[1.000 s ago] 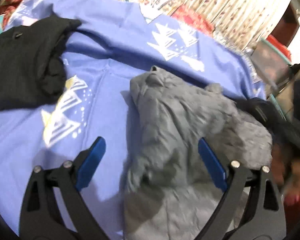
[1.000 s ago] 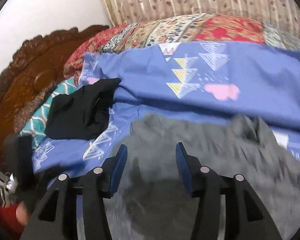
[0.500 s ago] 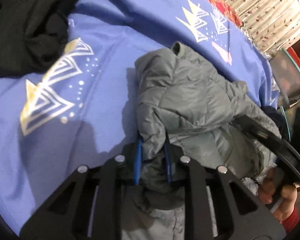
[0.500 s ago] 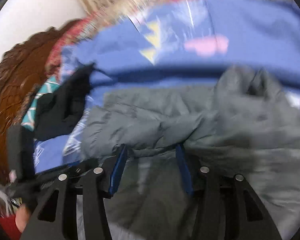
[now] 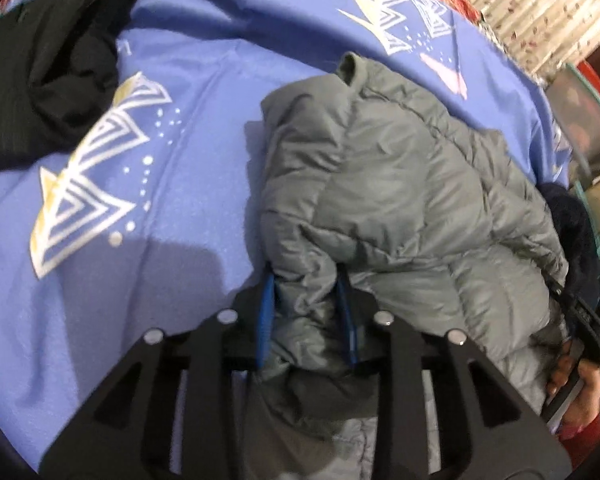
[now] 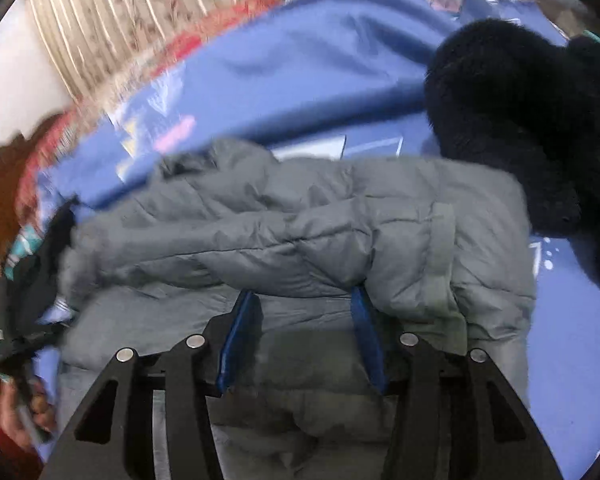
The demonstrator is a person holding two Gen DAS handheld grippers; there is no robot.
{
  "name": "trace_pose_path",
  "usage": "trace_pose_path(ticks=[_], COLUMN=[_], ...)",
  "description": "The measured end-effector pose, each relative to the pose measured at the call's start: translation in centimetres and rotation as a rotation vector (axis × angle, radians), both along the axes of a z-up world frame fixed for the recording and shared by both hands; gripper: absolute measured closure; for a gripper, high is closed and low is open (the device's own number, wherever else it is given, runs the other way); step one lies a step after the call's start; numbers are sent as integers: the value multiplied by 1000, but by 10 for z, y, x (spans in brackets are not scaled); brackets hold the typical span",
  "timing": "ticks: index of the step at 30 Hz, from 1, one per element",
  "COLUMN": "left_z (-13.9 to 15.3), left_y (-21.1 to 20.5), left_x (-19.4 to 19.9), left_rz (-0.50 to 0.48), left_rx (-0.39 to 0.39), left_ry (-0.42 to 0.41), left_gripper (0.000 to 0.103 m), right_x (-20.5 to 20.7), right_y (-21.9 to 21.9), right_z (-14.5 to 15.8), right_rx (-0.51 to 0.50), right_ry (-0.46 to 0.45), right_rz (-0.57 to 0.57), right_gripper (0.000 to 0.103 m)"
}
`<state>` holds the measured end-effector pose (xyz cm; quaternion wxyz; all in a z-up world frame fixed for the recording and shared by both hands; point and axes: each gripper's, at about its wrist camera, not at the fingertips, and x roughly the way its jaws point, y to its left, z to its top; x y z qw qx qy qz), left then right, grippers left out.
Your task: Fold large clothes
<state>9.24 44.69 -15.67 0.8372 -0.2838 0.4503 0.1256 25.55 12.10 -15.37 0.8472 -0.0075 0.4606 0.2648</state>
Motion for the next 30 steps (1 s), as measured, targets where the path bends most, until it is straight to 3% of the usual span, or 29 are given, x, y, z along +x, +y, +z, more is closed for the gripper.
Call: trace_pose_path(ticks=[4,16,23,30], left_z=[5,48,43,27], left_y=[-5,-22,-42,-54], left_x=[5,-47,-47,-12], left_rz=[-10,13,-21,-70], left_rx=[44,113,115,191], left_ry=[35,3,23,100], left_gripper=[74,73,73,67], right_x=[0,-47,-54,-38], right_y=[15,-3,-9,-14], right_z=[-15,24,26,12], right_rx=[-83,-128,-157,-172], right_ry=[-21,-122,-128,-71], right_rz=[-18,-54,-62,-92], right_gripper=[31,31,31,31])
